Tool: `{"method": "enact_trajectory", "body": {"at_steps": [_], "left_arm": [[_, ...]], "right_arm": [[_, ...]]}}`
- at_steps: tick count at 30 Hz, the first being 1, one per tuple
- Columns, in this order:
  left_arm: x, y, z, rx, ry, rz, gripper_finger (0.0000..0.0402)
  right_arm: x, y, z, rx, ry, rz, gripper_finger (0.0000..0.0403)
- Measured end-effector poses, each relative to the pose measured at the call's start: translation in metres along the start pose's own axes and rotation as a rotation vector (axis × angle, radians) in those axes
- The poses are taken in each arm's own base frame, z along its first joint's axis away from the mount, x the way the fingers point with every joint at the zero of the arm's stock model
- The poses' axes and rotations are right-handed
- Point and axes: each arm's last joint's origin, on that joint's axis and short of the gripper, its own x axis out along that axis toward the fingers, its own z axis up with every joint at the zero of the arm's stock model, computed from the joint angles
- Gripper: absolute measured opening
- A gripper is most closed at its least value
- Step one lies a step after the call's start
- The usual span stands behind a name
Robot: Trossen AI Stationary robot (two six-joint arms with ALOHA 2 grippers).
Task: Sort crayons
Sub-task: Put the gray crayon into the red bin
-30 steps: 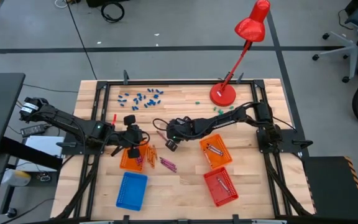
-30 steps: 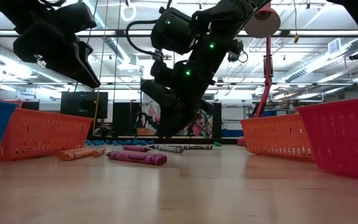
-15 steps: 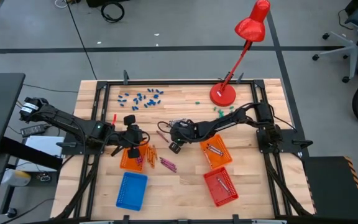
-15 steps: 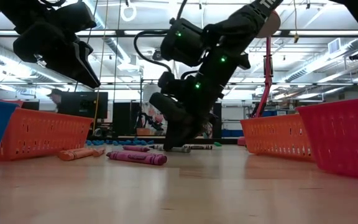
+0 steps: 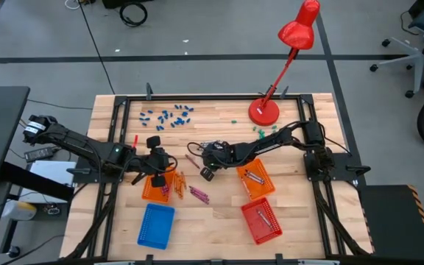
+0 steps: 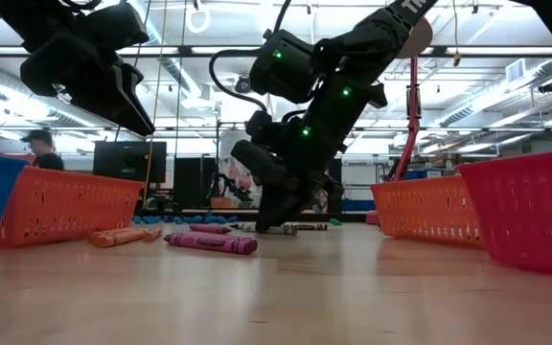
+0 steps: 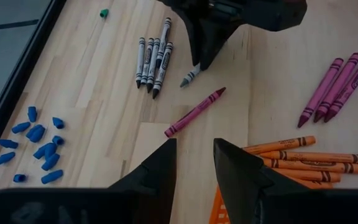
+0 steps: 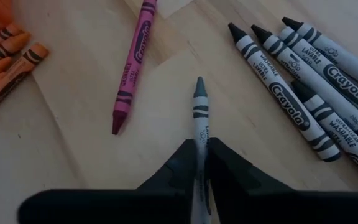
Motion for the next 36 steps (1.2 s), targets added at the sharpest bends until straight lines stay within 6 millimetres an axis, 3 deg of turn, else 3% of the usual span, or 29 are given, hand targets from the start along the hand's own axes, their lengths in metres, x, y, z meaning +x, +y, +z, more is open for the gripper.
{"method": "enact_trajectory", "body": {"at_steps": [5,13,36], "left_arm": [[0.0,0.0,0.0,0.0,0.0,0.0,0.0117],[0.0,0.0,0.0,0.0,0.001,0.0,0.0117],[0.0,0.0,0.0,0.0,0.0,0.0,0.0117]], "right_arm": [[-0.001,0.001,0.001,0.001,0.007,0.004,0.0015],[-0.013,0.001,0.004,0.001,0.034,0.046,0.0032],[-0.087,0.009,0.02,-0.006,-0.006,0.129,0.0032]]}}
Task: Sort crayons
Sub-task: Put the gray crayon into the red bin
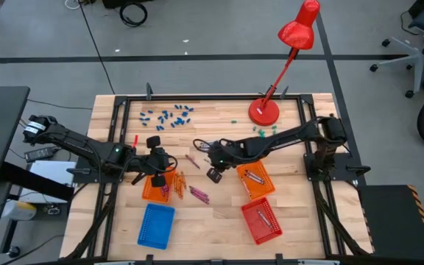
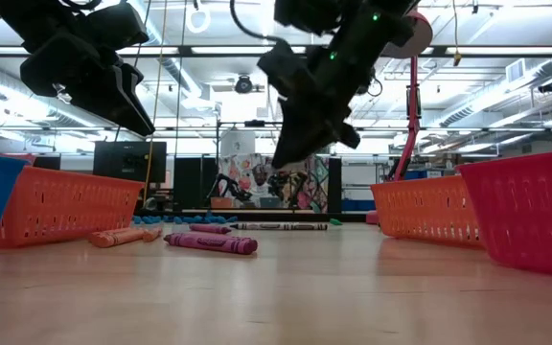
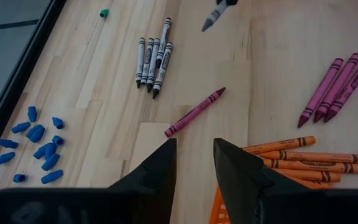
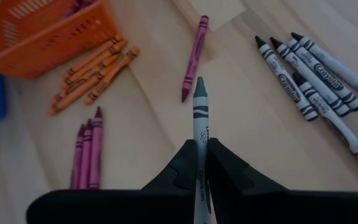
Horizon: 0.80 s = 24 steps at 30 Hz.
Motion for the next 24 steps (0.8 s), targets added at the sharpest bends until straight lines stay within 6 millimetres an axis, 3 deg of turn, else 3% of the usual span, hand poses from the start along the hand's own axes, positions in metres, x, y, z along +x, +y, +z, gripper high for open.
{"method": "enact_trajectory", "body": {"at_steps": [24], "left_arm": [[0.0,0.0,0.0,-0.009,0.0,0.0,0.0117]], "right_arm": [[-0.053,0.027,-0.02,-0.037,0.05,0.063,0.0032]]}}
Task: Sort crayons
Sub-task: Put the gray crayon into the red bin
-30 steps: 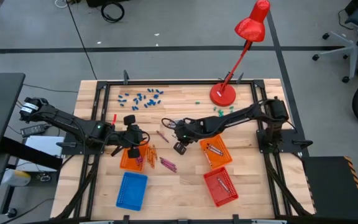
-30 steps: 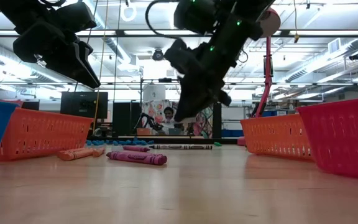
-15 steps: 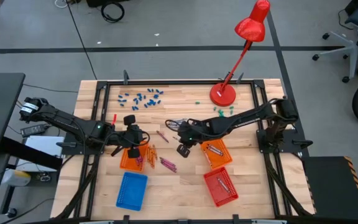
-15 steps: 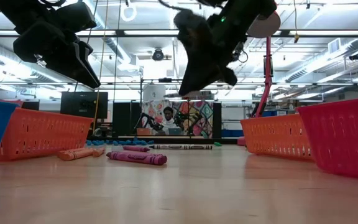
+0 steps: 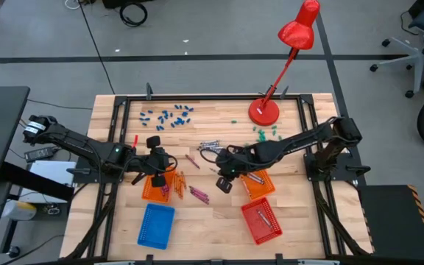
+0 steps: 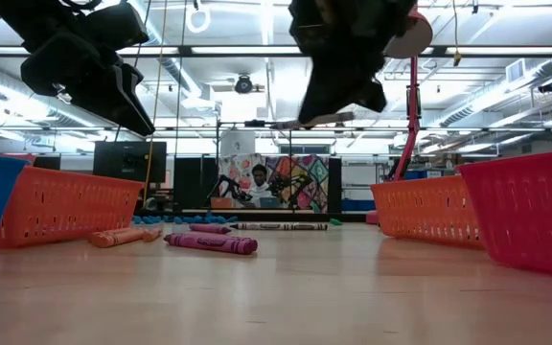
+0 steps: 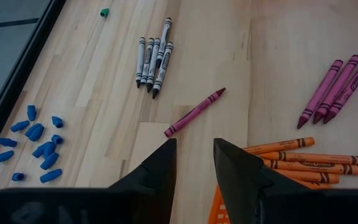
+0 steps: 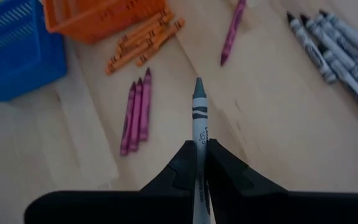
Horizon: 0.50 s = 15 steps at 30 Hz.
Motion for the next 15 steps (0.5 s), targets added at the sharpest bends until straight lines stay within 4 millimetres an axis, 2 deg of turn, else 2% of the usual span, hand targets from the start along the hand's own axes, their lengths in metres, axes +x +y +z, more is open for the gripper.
{"method": "enact_trajectory", "body": {"at_steps": [15], "left_arm": [[0.0,0.0,0.0,-0.006,0.0,0.0,0.0117]], "right_arm": [[-0.009,0.02,-0.029,0.005,0.142,0.03,0.0032]]}}
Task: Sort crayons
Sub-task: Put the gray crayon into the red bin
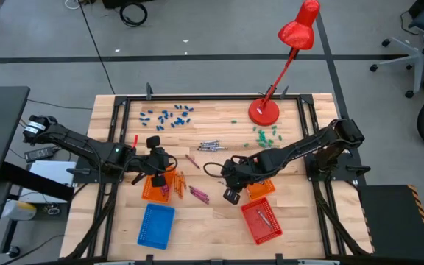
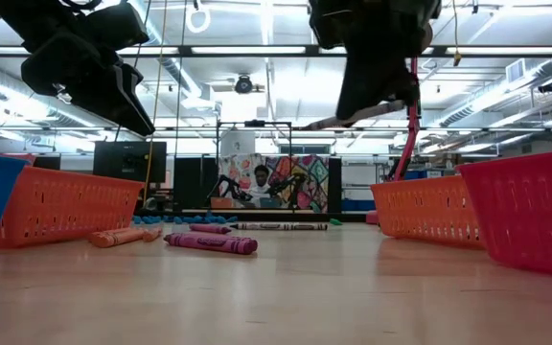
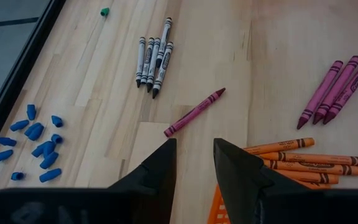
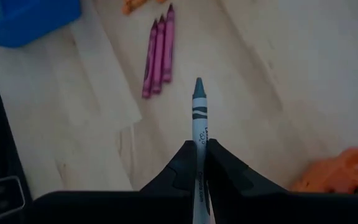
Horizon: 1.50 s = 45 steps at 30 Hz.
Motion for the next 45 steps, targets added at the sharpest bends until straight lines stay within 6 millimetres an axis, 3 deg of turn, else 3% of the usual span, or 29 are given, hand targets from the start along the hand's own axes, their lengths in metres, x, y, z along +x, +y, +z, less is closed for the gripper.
{"method": "enact_trajectory", "body": {"at_steps": [12,28,45], "left_arm": [[0.0,0.0,0.0,-0.003,0.0,0.0,0.0117],[0.0,0.0,0.0,-0.008,0.0,0.0,0.0117],[0.0,0.0,0.0,-0.012,0.0,0.0,0.0117]], "right_arm": [[-0.004,0.022,-0.028,0.001,0.054,0.015,0.0032],[-0.017,0.053,-0.087,0.052,0.166,-0.004,0.0032],[-0.03,0.067,-0.13,0.175,0.136,-0.087,0.0032]]}}
